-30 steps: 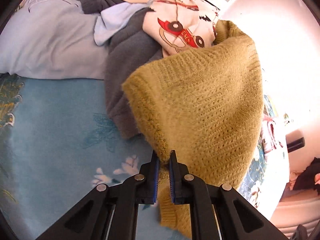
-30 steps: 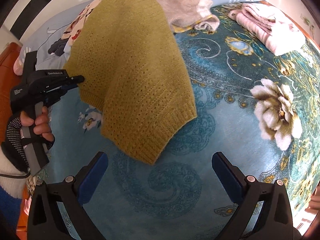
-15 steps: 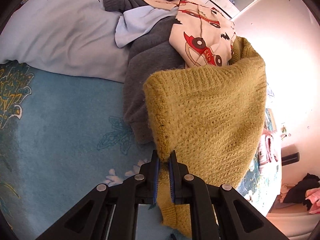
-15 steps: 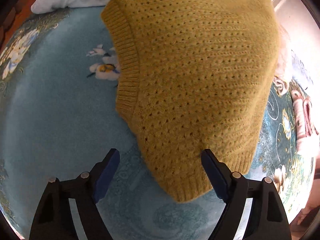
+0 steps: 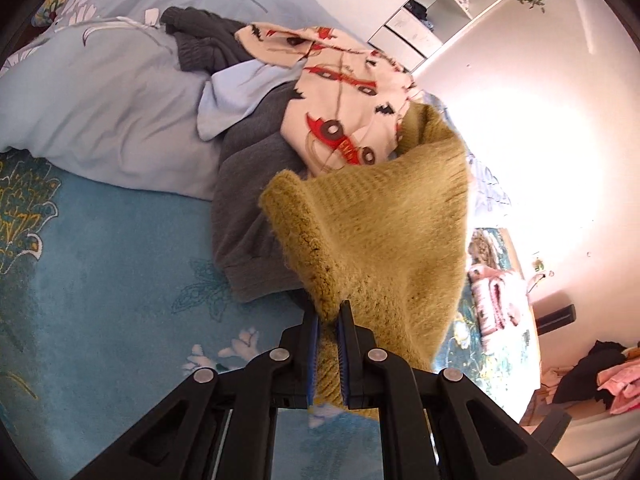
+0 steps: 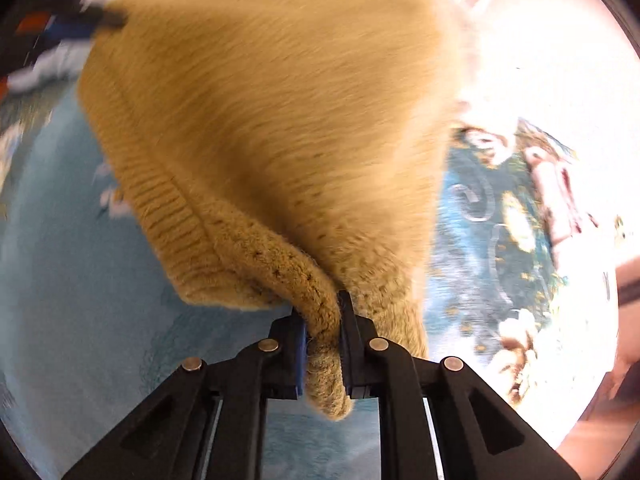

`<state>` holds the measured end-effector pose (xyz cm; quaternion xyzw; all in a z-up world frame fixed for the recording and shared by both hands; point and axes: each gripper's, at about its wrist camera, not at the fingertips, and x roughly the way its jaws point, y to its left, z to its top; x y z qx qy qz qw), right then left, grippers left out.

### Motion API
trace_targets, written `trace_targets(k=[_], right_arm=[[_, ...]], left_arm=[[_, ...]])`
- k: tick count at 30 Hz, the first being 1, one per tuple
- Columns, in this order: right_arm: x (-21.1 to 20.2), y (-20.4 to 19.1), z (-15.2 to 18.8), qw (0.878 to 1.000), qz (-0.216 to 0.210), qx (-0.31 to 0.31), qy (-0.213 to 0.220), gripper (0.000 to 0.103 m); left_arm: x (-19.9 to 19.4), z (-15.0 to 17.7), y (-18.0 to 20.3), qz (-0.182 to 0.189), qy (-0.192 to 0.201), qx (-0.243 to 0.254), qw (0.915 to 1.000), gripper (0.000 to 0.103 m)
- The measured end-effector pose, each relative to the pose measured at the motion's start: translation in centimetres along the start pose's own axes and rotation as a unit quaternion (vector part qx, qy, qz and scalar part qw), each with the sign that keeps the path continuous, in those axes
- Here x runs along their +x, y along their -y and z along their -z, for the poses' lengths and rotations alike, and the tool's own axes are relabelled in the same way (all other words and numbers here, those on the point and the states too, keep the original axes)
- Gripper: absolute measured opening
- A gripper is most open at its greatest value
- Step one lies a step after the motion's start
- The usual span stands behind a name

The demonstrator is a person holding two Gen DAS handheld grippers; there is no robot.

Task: Fold clothes
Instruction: 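Lift the sweater with both grippers and spread it flat over the bed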

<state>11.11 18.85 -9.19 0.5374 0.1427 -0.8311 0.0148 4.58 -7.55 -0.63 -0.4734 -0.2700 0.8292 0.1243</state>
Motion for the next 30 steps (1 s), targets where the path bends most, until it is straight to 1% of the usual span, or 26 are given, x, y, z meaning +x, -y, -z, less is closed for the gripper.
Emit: trace_targets(k=[2,3,5,7,8,10,12,14,16,18,20,21,22,24,25,27,28,30], right_arm=[[-2.3,2.3,-0.6,0.999,0.013,0.028,0.032,0.013],[-3.6,3.5,-0.9,0.998,0.023,0.039,0.05,0.013],[-6.2,5.6,-1.4,0.994,0.039,0.06,0.086,0.012],[-9.1,7.9,-1.6,0.989,0.044,0.082,0.118,0.012],[-10.6,9.2,-1.7,0.986,0.051,0.088,0.134,0.012],[-13.4,10.3,-2.1,0.979,0.064,0.1,0.165,0.012],[-16.1,11.8,-1.3,0.972,0.065,0.115,0.194,0.012],[-19.0,12.5,0.0,0.965,0.061,0.127,0.221,0.012],[-22.0,12.6,1.7,0.957,0.056,0.131,0.254,0.012],[-26.0,12.8,3.3,0.945,0.057,0.126,0.295,0.012],[-30.5,12.9,5.2,0.931,0.048,0.123,0.339,0.012],[-32.6,13.1,5.8,0.923,0.044,0.121,0.361,0.012],[-34.6,13.3,6.3,0.915,0.041,0.12,0.383,0.012],[-38.7,13.7,7.4,0.897,0.034,0.117,0.425,0.012],[-40.8,13.9,7.9,0.887,0.031,0.115,0.446,0.012],[-43.2,14.5,8.3,0.877,0.021,0.112,0.467,0.012],[-43.8,14.7,8.3,0.876,0.021,0.11,0.469,0.012],[-42.8,15.1,7.6,0.885,0.032,0.108,0.452,0.012]], left_arm=[[-0.4,-0.2,2.5,0.023,0.018,0.014,0.9995,0.009],[-0.8,0.2,2.9,0.033,0.03,0.026,0.9987,0.009],[-3.5,0.4,5.0,0.054,0.056,0.053,0.9956,0.009],[-5.1,0.1,7.3,0.077,0.082,0.075,0.9908,0.009],[-5.9,-0.2,8.5,0.088,0.095,0.086,0.9878,0.009],[-8.0,-0.1,10.5,0.108,0.12,0.109,0.9808,0.009],[-10.5,0.0,11.9,0.127,0.144,0.131,0.9726,0.008],[-13.6,0.3,13.2,0.157,0.165,0.144,0.9629,0.008],[-18.8,1.5,14.9,0.191,0.202,0.169,0.9456,0.008],[-24.0,3.1,16.5,0.214,0.251,0.207,0.9212,0.008],[-28.6,4.1,18.1,0.226,0.296,0.239,0.8966,0.008],[-30.3,4.3,18.8,0.232,0.313,0.248,0.8869,0.008],[-32.0,4.6,19.5,0.238,0.33,0.256,0.8773,0.009],[-34.0,4.4,20.6,0.237,0.352,0.263,0.8665,0.009],[-34.3,4.2,21.1,0.232,0.358,0.266,0.8643,0.009],[-33.7,3.6,22.0,0.211,0.361,0.273,0.8662,0.009],[-32.5,3.2,22.4,0.199,0.35,0.273,0.8739,0.009],[-28.6,2.3,22.7,0.167,0.314,0.273,0.8937,0.009]])
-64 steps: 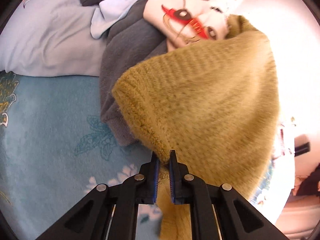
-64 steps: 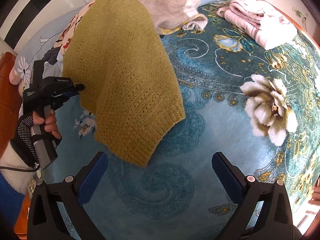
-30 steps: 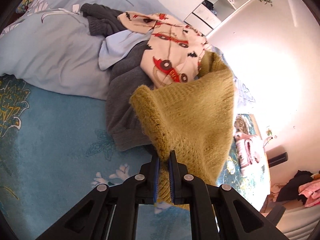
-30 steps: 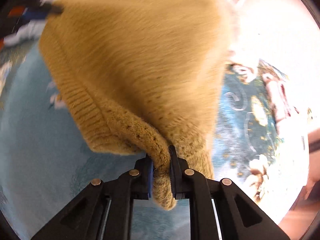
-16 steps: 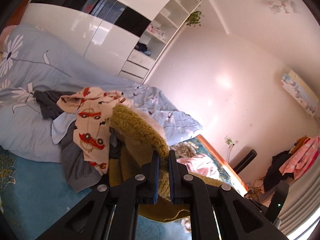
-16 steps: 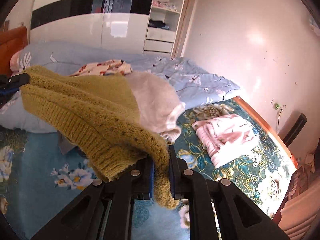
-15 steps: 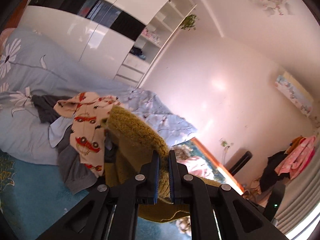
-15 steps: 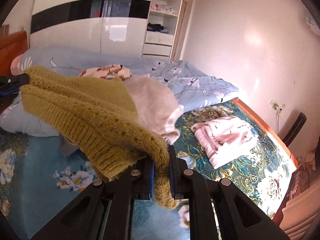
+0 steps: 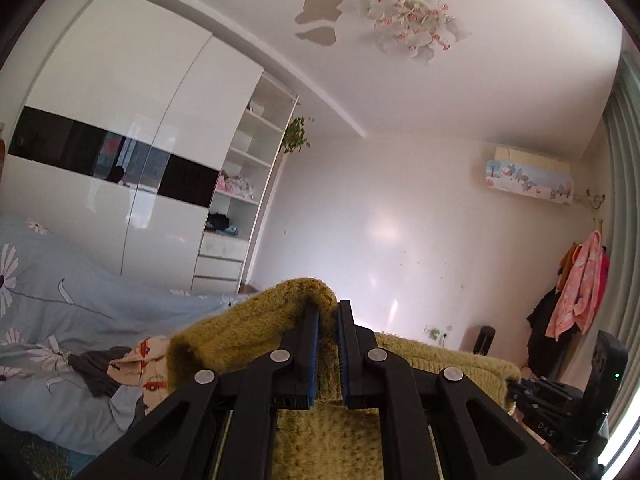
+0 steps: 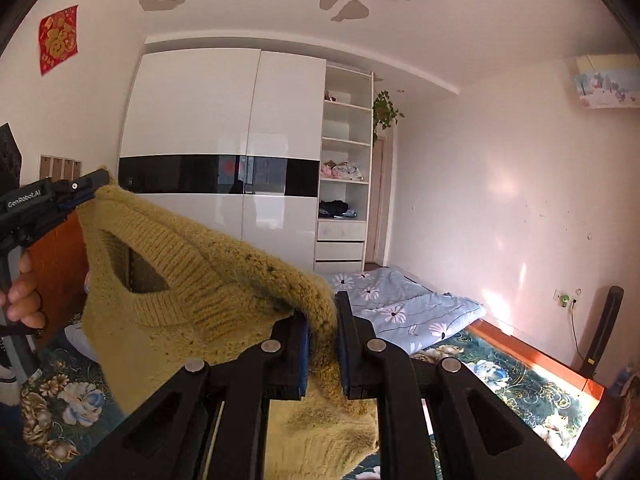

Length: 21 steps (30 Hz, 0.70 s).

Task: Fold clothes
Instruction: 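Lift the sweater with both grippers and spread it flat over the bed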

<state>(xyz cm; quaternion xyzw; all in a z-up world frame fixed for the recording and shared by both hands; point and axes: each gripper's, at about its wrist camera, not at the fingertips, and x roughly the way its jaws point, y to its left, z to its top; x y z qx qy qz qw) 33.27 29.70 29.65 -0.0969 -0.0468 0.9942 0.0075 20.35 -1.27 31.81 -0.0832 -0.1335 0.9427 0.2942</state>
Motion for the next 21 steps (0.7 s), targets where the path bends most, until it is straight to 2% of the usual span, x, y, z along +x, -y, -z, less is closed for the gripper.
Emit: trace_targets(k=[1,3,6,9,12,14,18,21], right_arm=[[0.7,0.1,0.2,1.0,0.006,-0.004,-0.01,0.012],[3.6,1.1,2.0,0.998,0.005,0.011,-0.059,0.012],[9.6,3.0,6.5,0.989,0.004,0.045,-0.142,0.012],[15.7,4.8,11.3,0.973,0.013,0.073,-0.217,0.012],[20.4,5.0,14.7,0.96,0.024,0.084,-0.266,0.012],[22.1,4.8,16.4,0.955,0.029,0.077,-0.285,0.012],[23.8,4.3,19.6,0.947,0.031,0.06,-0.313,0.012],[23.6,3.9,23.2,0.931,0.003,0.063,-0.361,0.012]], left_arm=[[1.8,1.0,-0.4,-0.011,-0.024,-0.001,0.9997,0.009],[5.8,4.1,-1.4,-0.038,-0.078,-0.003,0.9963,0.009],[11.8,8.8,-4.4,-0.065,-0.148,-0.022,0.9866,0.009],[16.9,12.7,-7.4,-0.084,-0.209,-0.059,0.9726,0.009],[20.3,16.2,-9.6,-0.1,-0.248,-0.087,0.9595,0.009],[21.1,18.6,-10.6,-0.107,-0.272,-0.108,0.9502,0.009],[19.9,23.5,-12.1,-0.108,-0.317,-0.141,0.9316,0.009],[17.7,26.7,-13.1,-0.103,-0.359,-0.173,0.9114,0.009]])
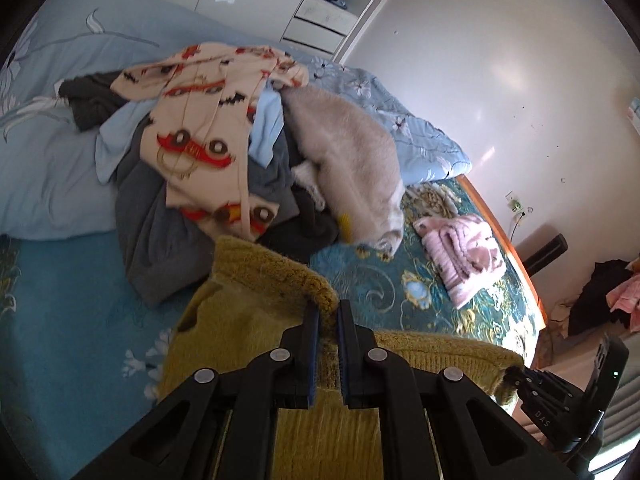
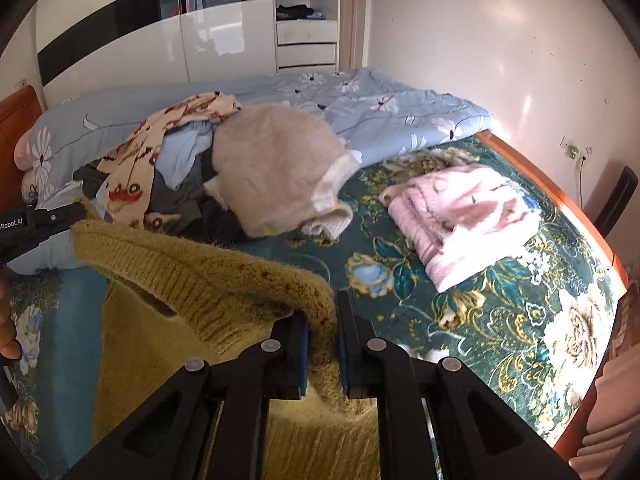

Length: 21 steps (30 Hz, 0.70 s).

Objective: Fold clothes

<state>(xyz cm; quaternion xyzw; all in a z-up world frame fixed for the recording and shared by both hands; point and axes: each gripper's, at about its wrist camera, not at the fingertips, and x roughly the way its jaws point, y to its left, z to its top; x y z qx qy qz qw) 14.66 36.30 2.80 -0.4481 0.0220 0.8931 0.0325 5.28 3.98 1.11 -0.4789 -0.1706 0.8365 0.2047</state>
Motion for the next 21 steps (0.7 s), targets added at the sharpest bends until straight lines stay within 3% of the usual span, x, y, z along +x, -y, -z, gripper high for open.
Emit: trace_targets(k=[5,9,16,19,21], right_arm=[[-0.9,-0.5,5.6,0.994,-0.071,-0.012,-0.084,0.012],[-3.3,-1.9,8.5,0.984,-0.1,-0.053,-0.134,0.012],[-4.2,-4.4,13.7,0.957,-0.128,-0.131,-0.226,0.013],[-3.9,-5.2,15.4,0.944,-0.137,-0.151,-0.258,0.015],[-3.9,-5.4,15.9,0.941,-0.141,-0.154,-0.267,0.028]], left_arm=[[-2.4,5.8,-2.6,0.011,-0.065,-0.033,0.9973,0.009],[-4.6,10.5,-4.0,0.01,-0.125,-0.067,0.9898,0.009],[-3.9,18.7,-5.7,-0.047,-0.221,-0.072,0.9715,0.009],[-2.9,20.9,-6.9,-0.061,-0.248,-0.089,0.9627,0.009],[-2.7,21.5,-7.2,-0.064,-0.258,-0.089,0.96,0.01]])
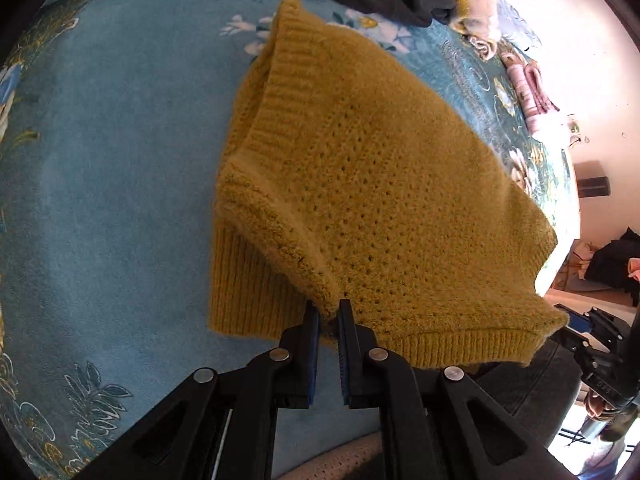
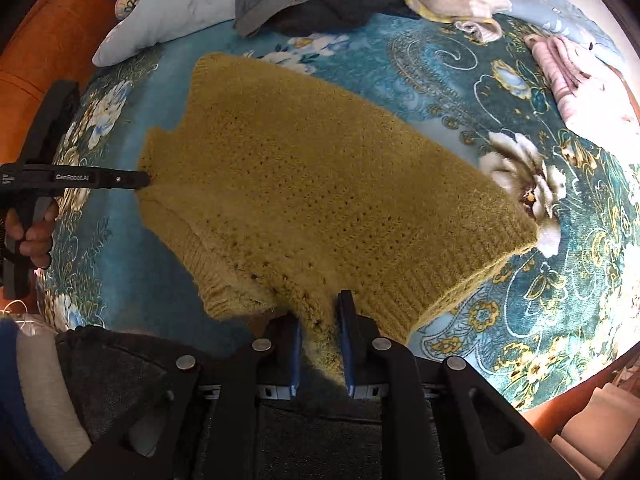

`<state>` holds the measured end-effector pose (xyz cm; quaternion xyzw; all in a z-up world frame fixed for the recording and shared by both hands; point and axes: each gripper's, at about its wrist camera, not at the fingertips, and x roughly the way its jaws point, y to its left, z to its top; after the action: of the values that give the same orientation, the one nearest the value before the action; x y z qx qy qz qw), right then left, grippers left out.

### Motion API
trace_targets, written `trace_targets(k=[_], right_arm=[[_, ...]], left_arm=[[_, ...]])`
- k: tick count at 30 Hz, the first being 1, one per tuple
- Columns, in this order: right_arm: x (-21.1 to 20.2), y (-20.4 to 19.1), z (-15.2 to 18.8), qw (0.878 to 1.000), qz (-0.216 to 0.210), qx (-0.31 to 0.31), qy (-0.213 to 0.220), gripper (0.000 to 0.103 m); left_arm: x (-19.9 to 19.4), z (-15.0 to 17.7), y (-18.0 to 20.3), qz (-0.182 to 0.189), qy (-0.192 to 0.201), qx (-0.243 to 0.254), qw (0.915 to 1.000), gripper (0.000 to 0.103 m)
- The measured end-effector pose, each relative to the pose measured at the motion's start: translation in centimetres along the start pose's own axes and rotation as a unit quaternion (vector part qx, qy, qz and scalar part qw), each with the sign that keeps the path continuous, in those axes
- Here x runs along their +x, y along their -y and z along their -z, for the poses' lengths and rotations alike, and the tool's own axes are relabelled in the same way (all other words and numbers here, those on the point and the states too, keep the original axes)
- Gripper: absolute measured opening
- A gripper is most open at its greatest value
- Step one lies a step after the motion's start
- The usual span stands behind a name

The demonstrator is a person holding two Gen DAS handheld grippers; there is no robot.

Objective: Fold clothes

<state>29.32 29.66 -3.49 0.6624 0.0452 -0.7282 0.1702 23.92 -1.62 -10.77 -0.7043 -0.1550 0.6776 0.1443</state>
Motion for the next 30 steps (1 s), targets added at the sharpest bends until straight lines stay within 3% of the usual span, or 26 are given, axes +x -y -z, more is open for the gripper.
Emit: trace_targets(k=[4,7,8,10,11,13,14,16,18,19,22,24,27,30], right_arm=[[-1.0,0.8,0.6,1.0,-0.014,0.024,0.014,0.038],[-2.6,2.5,1.0,0.997,-0.027,0.054,0.045,0.053],[-3.1,3.4,1.2,0.996,-0.021,0.069,0.059,0.056],[-3.7,6.3,1.6,0.988,-0.017,0.121,0.092,0.064],[-3.6,8.2,1.9,0.981,-0.022,0.159,0.109,0.069],[-2.3,12.6,2.4,0.956,-0.041,0.261,0.125,0.07],[-1.3,14.7,2.8,0.937,-0.062,0.322,0.121,0.07],[0.9,18.6,3.5,0.885,-0.113,0.439,0.109,0.07],[2.6,20.8,3.9,0.842,-0.166,0.502,0.111,0.07],[3.4,21.4,3.8,0.831,-0.178,0.516,0.111,0.07],[5.5,22.2,3.1,0.818,-0.178,0.539,0.095,0.07],[6.9,22.3,2.8,0.81,-0.168,0.555,0.083,0.07],[8.7,22.3,2.2,0.816,-0.136,0.559,0.058,0.07],[9.3,21.7,1.4,0.822,-0.141,0.549,0.054,0.07]], left_arm=[[-0.2,0.7,-0.2,-0.004,-0.037,0.018,0.9991,0.012],[-2.5,0.3,-0.5,-0.001,-0.013,0.036,0.9992,0.017],[-3.5,-0.5,-0.5,-0.01,0.013,0.042,0.999,0.022],[-4.9,-2.5,-0.6,-0.024,0.066,0.049,0.9963,0.056],[-5.3,-3.7,-0.7,-0.03,0.091,0.05,0.9941,0.061],[-4.9,-6.7,-1.0,-0.046,0.118,0.04,0.9911,0.063],[-4.6,-8.3,-1.1,-0.052,0.126,0.034,0.9901,0.063],[-3.5,-11.3,-1.9,-0.05,0.122,0.006,0.9913,0.063],[-2.4,-13.7,-2.8,-0.027,0.11,-0.028,0.9931,0.064],[-2.1,-14.5,-3.2,-0.017,0.108,-0.046,0.9929,0.064],[-1.3,-15.9,-4.3,0.013,0.121,-0.068,0.9902,0.069],[-0.8,-16.3,-4.6,0.007,0.117,-0.078,0.9901,0.07],[0.4,-17.3,-4.2,0.021,0.101,-0.077,0.9916,0.07],[0.6,-17.4,-3.2,0.029,0.101,-0.061,0.9925,0.068]])
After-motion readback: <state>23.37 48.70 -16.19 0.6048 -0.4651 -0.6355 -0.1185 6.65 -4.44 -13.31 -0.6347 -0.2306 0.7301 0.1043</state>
